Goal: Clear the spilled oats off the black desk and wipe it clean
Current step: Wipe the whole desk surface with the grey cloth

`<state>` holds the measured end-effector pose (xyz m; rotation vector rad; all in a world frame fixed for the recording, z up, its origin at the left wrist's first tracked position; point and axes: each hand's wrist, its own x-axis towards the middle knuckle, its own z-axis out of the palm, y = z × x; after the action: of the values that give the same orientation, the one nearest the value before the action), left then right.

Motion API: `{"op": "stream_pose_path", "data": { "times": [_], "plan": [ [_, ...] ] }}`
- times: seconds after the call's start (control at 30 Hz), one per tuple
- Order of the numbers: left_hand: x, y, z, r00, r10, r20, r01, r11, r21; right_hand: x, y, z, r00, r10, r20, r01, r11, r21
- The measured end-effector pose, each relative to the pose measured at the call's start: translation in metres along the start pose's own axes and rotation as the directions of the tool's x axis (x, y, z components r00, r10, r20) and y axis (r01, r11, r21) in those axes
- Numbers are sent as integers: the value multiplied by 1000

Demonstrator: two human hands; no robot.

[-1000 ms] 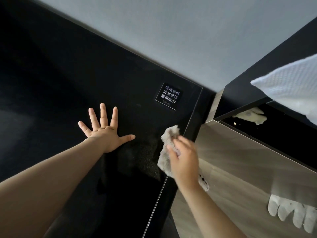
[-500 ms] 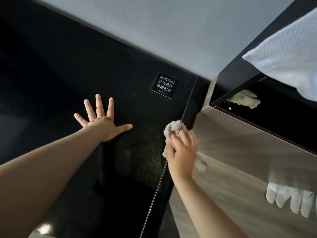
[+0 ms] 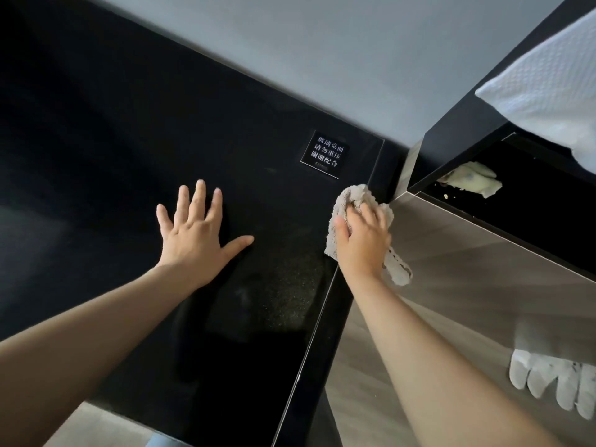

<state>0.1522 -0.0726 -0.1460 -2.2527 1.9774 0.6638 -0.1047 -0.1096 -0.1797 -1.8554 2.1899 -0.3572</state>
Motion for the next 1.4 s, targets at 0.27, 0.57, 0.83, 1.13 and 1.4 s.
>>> {"op": "stream_pose_path", "data": {
  "times": [0.27, 0.57, 0.83, 1.13, 1.4],
  "plan": [
    [-61, -10, 29, 988, 131, 81, -134, 990, 36, -122, -13, 9, 977, -202, 71, 189, 970, 156],
    [-70, -22, 37, 979, 167, 116, -186, 966, 179, -35, -9, -29, 996, 37, -77, -26, 990, 136],
    [-65, -25, 41, 965, 131, 226, -193, 940, 281, -79, -24, 16, 999, -44, 1, 43, 976, -213],
    [-58, -18, 30, 950, 52, 309, -161, 928, 337, -120, -15, -24, 989, -149, 2, 145, 963, 226],
    [-51, -7, 25, 952, 13, 307, -130, 922, 366, -47, -4, -1, 986, -134, 103, 148, 980, -134]
  ]
}}
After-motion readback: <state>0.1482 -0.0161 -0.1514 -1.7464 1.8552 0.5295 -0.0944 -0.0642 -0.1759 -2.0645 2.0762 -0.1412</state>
